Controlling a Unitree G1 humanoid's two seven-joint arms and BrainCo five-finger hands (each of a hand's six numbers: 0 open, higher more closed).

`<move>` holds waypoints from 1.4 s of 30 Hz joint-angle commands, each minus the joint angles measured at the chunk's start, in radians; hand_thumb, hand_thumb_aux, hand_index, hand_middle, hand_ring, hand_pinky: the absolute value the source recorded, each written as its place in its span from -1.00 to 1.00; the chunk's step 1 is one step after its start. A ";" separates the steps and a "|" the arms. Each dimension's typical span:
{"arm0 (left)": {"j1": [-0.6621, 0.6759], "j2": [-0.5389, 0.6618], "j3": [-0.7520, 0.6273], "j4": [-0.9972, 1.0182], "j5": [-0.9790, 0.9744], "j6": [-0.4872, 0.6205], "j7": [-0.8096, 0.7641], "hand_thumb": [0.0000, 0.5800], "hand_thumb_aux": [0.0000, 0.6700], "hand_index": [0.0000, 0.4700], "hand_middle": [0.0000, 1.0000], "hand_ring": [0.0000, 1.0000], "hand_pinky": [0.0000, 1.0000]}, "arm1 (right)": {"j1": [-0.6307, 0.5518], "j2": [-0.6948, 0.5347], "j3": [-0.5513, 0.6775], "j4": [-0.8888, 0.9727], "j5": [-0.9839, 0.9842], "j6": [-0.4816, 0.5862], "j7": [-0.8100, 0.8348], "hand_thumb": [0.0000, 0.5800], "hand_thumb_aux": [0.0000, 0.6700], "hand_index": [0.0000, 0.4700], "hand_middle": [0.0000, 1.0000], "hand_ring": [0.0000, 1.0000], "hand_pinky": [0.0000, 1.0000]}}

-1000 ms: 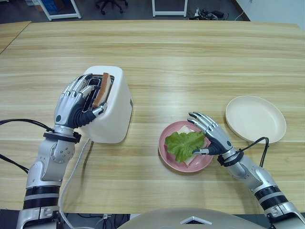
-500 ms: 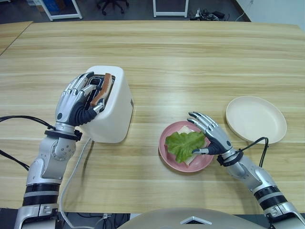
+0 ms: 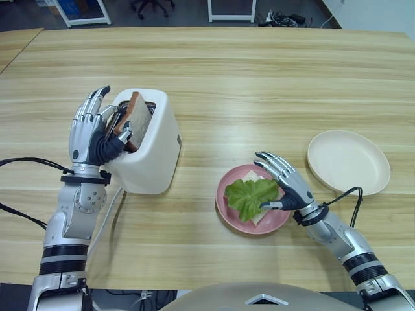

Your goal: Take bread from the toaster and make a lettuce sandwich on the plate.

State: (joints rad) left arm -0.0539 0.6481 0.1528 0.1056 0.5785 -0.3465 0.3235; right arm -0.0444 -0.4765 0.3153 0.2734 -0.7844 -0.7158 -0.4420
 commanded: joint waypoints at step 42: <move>0.213 0.201 0.099 -0.092 0.039 -0.097 -0.193 -1.00 -1.00 -1.00 -1.00 -1.00 -1.00 | -0.017 0.008 -0.001 0.037 -0.001 -0.004 -0.013 -1.00 -1.00 -1.00 -1.00 -1.00 -1.00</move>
State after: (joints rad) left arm 0.1551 0.8455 0.2740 0.0126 0.6162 -0.4424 0.1516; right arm -0.0526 -0.4718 0.3138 0.3020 -0.7847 -0.7226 -0.4560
